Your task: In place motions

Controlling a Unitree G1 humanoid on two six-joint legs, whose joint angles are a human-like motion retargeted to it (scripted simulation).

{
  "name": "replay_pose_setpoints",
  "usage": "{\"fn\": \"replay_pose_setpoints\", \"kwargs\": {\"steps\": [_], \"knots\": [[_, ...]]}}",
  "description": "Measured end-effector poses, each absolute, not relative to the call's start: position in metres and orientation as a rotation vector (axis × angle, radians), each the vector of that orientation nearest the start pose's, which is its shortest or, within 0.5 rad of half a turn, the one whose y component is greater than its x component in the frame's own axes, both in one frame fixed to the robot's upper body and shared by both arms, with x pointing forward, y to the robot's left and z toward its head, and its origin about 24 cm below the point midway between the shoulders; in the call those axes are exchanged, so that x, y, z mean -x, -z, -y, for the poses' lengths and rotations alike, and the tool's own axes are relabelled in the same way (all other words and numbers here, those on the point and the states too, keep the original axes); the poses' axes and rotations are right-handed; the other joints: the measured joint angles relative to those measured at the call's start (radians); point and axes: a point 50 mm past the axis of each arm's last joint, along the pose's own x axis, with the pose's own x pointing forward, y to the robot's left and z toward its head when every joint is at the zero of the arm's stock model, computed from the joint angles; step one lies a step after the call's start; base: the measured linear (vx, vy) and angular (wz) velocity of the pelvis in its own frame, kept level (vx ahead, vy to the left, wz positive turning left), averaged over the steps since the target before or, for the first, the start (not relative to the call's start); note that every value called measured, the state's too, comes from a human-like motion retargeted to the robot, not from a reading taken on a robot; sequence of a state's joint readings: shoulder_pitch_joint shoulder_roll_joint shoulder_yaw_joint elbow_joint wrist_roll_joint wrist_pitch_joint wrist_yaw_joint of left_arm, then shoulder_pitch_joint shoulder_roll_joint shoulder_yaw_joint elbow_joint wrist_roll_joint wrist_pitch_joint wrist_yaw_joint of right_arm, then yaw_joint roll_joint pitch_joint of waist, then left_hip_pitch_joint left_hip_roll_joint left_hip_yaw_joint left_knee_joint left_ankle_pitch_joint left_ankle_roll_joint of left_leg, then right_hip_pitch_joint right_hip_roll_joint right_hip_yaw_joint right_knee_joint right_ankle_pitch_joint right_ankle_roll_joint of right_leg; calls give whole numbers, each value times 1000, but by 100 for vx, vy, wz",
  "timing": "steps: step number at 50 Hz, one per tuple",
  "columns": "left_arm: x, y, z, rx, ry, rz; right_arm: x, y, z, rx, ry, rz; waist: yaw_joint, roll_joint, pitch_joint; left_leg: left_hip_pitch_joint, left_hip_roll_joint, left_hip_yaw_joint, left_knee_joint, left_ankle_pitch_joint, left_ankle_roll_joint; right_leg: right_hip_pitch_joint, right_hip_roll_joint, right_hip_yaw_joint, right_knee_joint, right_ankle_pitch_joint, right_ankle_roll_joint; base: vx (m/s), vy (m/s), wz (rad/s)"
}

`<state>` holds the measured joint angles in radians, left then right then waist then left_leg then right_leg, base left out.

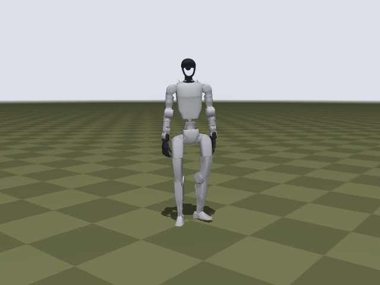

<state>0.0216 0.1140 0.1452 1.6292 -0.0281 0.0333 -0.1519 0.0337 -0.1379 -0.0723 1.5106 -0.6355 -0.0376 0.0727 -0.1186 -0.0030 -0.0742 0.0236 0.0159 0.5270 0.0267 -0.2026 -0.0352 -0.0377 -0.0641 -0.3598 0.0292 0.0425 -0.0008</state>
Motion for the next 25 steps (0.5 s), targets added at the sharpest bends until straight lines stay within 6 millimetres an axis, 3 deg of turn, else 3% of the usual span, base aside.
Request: {"fn": "replay_pose_setpoints", "kwargs": {"steps": [25], "knots": [[9, 178, -189, 164, -108, -1639, -13, 178, 204, 505, -390, -1516, -2, -12, -12, 4, 1, 0, -6, 0, -5, 5, 3, 1, -4, -9, -2, 0, 0, 0]]}}
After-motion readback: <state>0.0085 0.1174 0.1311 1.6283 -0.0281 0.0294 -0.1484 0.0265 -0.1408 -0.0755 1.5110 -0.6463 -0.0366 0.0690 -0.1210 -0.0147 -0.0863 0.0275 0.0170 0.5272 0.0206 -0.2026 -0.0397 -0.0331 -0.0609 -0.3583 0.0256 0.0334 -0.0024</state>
